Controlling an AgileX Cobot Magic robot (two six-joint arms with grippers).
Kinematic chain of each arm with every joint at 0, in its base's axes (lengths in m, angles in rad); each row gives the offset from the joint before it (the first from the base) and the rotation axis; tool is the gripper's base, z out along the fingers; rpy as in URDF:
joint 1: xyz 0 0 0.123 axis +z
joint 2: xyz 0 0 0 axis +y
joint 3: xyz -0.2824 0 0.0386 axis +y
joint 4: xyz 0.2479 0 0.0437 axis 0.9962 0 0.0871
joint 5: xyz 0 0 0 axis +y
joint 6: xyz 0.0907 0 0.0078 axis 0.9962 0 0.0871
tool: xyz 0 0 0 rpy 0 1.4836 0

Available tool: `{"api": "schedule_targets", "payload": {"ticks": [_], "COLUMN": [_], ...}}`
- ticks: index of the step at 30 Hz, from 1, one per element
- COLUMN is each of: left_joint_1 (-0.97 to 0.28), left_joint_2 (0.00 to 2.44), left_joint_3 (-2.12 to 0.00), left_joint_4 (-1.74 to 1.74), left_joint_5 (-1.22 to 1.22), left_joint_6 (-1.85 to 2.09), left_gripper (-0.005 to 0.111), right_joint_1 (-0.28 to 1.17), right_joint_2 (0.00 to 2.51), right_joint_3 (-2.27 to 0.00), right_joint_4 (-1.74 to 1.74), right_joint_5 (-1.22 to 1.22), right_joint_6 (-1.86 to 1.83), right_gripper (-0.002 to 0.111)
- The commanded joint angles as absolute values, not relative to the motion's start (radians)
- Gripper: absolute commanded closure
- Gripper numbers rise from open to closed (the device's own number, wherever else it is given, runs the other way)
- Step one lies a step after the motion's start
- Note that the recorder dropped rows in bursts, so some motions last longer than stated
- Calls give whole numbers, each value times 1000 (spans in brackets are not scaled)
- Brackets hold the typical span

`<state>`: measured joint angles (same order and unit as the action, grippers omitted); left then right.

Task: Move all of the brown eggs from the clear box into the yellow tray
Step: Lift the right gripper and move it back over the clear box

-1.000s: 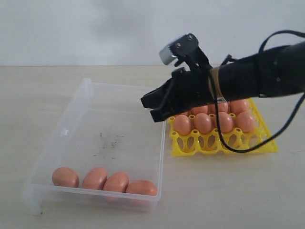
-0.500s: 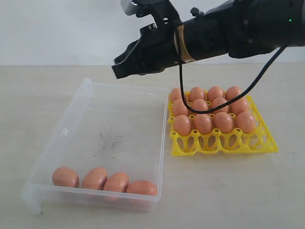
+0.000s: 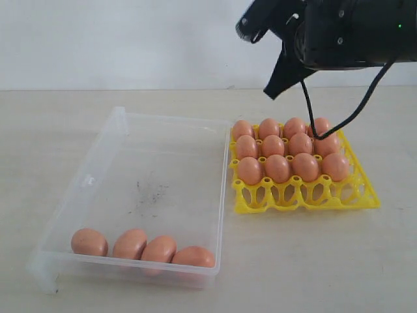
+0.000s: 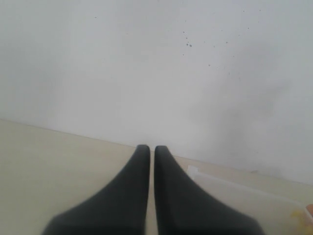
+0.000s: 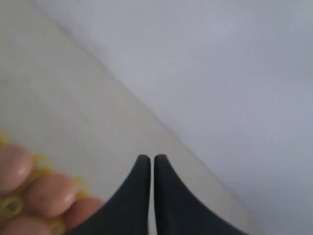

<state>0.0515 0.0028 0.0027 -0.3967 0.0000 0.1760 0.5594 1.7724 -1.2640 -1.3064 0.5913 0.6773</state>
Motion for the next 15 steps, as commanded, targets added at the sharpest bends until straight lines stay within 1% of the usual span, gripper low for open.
{"api": "schedule_targets", "payload": {"ticks": [1,2,4,6,7,10,15], "left_joint_1": [47,47,47,47,47,47,47], "left_joint_2": [0,0,0,0,0,0,0], "left_joint_3": [0,0,0,0,0,0,0], "left_joint_4": [-402,-402,-402,-402,-402,-402,-402], "left_joint_5": [0,0,0,0,0,0,0], "left_joint_6": [182,182,182,182,182,182,182], "left_gripper": [103,103,103,103,103,103,103], "right_joint_1": [558,558,568,579,589,651,762], "right_joint_2": [1759,1762,1785,1825,1849,1923,2040], "right_joint_3": [-1313,-1335,-1396,-1463,-1499,-1585,-1672], "right_joint_4": [-478,-277,174,459,524,517,395], "right_joint_5": [498,508,640,844,930,1033,1000], "right_joint_6": [-6,-167,-514,-669,-675,-583,-454], "right_gripper": [108,108,108,108,108,108,108]}}
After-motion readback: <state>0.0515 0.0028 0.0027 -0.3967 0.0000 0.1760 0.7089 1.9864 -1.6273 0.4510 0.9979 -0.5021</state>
